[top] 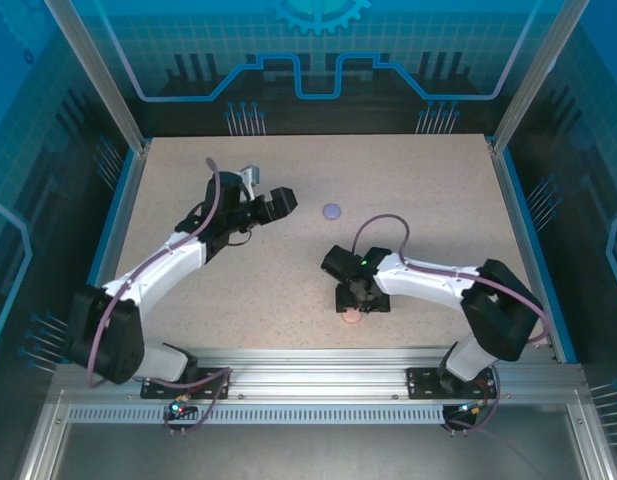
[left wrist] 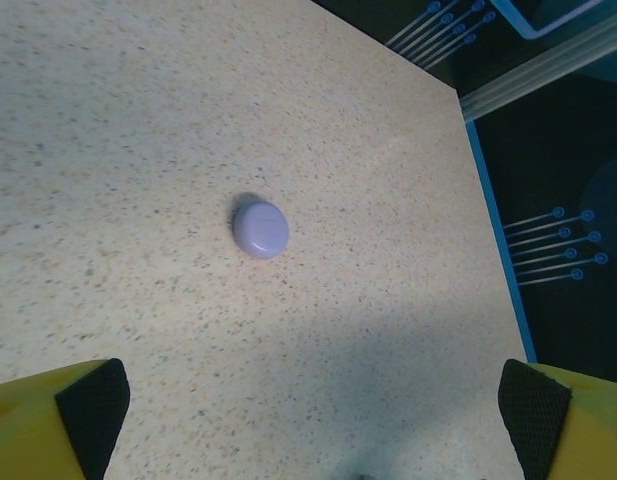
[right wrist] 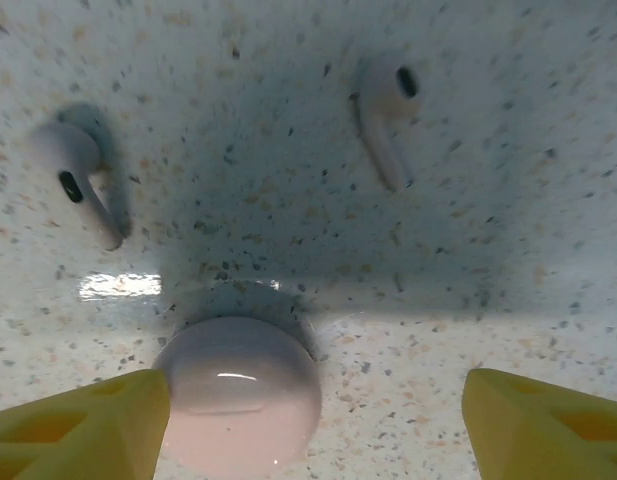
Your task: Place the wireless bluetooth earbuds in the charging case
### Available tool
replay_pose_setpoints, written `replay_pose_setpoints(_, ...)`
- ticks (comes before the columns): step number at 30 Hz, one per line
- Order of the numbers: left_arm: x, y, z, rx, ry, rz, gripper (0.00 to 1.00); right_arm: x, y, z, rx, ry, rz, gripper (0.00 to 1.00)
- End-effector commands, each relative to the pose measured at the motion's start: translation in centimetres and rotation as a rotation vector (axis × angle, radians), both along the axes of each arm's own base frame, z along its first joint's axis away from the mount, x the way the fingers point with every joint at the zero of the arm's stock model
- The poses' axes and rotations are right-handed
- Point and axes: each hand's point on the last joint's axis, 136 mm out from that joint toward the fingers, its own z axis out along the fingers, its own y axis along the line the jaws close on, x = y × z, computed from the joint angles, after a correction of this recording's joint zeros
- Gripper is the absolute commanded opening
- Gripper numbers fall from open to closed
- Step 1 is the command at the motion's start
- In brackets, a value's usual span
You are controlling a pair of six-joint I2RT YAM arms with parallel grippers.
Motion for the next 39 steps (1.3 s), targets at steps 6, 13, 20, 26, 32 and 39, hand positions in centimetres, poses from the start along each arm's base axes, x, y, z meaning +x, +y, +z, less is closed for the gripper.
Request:
replay_pose_setpoints(6,-1.2,4.9,2.3,0.04,-0.223,0.224,0.99,-0.7,1.7,-0.7,-0.007,0.016,0.015,0.77)
replay_pose_setpoints(13,-1.6,4.0,2.4,0.045,-0.233,0.161,0.99,-0.2,2.1,-0.7,-0.019,0.019,0.032,0.76)
replay_pose_setpoints(20,-1.6,3.7,2.6,0.053,-0.219,0.139,0.99,-0.3,2.4,-0.3,-0.007,0.02,0.058,0.76)
replay_pose_setpoints(26,-1.8,3.5,2.7,0.067,-0.217,0.118,0.99,-0.9,2.1,-0.4,0.005,0.028,0.078,0.76)
replay_pose_setpoints(32,-1.7,3.4,2.9,0.062,-0.226,0.113,0.99,-1.3,1.6,-1.3,-0.009,0.048,0.068,0.76)
replay_pose_setpoints(39,-1.6,3.2,3.0,0.061,-0.222,0.105,0.99,-1.6,1.6,-1.9,-0.005,0.055,0.068,0.75)
